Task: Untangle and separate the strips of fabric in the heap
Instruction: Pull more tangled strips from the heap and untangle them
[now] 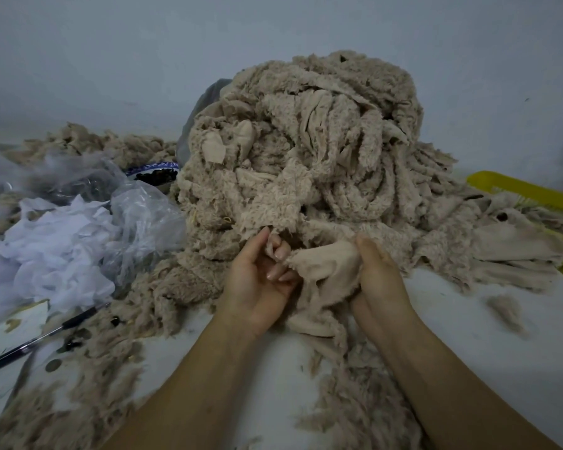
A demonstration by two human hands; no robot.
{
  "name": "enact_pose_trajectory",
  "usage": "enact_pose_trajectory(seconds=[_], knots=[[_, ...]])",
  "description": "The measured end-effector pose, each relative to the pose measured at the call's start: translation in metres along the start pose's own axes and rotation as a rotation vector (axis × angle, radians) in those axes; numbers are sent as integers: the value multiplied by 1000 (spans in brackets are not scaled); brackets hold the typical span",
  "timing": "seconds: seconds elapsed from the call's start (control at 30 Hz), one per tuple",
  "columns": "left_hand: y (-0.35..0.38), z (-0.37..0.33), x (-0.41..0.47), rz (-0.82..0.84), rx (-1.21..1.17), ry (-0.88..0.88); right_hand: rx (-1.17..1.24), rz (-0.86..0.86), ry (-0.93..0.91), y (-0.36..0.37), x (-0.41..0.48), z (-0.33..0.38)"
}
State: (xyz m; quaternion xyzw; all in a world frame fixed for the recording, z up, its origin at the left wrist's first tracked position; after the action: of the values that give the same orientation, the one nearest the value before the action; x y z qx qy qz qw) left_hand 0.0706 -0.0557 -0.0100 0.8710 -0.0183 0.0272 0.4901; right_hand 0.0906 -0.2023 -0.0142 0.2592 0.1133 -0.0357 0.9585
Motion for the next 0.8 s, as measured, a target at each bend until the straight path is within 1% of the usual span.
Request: enact_pose_trajectory(seconds=[0.07,0.1,0.13,0.2,0.23,0.27,0.33,0.43,0.47,0.53,0.6,0.7,0.77,0.8], knots=[[-1,0,1,4,3,17,135,37,167,5,-2,-5],[-3,-5,2,-8,-26,46,176,43,219,4,-2,-5],[-8,-12,3,-33,-76,81,204,43,228,1,-1,-2],[-20,-29,6,-111,-158,143,195,30,142,-12,3,14],[-25,-35,6,-147,-152,161,165,20,90,-18,4,21],[-25,-35,5,-163,-107,160,135,24,59,-22,5,26],[-16,-19,3,-133,96,80,62,91,31,-18,2,25],[1,19,-5,-39,549,-84,-219,240,-33,-2,-5,7],[4,25,-10,-22,642,-121,-319,302,-52,3,-9,2],[2,25,-13,-45,688,-121,-523,383,-91,10,-17,-4],[-1,19,-11,-40,619,-55,-660,434,-98,13,-20,-9],[-3,9,-5,-76,353,30,-799,464,-143,16,-21,-10],[-10,-8,1,-108,120,126,-808,462,-149,13,-19,-7],[-16,-20,4,-132,14,173,-762,449,-124,11,-18,-4]])
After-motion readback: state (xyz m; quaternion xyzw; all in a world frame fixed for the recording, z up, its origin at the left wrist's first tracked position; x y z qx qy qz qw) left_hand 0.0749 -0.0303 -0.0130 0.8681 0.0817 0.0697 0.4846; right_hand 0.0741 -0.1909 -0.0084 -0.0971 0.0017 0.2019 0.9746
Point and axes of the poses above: each hand's wrist, its own x-axis towards the middle knuckle, its own y-axis out of the palm, z = x × y, the point moved 5 cm from there along x, towards the middle knuckle, and after that the axes turned 7 degrees about y, right-handed, at the moved point
